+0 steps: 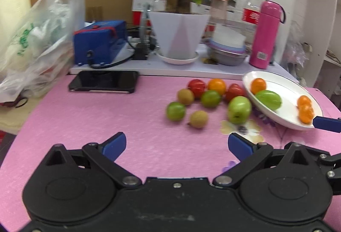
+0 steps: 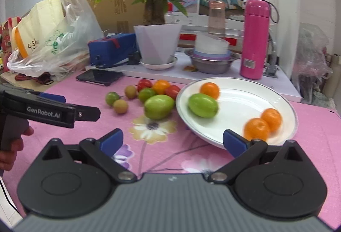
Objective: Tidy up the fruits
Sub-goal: 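Grasp a small green lime with the left tool while the right tool grasps the green apple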
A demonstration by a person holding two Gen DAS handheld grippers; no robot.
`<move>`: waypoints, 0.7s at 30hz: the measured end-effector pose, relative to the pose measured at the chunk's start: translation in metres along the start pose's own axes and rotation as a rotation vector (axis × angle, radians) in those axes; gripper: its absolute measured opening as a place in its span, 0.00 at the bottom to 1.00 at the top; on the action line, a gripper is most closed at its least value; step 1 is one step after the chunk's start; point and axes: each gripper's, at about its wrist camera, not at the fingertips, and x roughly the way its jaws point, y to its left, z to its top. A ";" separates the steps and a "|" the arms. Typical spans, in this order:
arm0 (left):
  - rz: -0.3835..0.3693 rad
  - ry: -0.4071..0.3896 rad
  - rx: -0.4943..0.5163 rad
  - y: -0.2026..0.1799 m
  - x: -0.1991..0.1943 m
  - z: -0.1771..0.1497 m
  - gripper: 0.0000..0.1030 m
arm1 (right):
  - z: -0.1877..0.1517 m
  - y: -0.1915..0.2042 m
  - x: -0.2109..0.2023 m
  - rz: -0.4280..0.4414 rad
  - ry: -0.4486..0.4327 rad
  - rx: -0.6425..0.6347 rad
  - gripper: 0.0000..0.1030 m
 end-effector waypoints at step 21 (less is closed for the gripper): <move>-0.089 -0.002 0.030 0.040 0.021 0.016 0.98 | 0.034 0.035 0.096 -0.131 0.119 0.077 0.45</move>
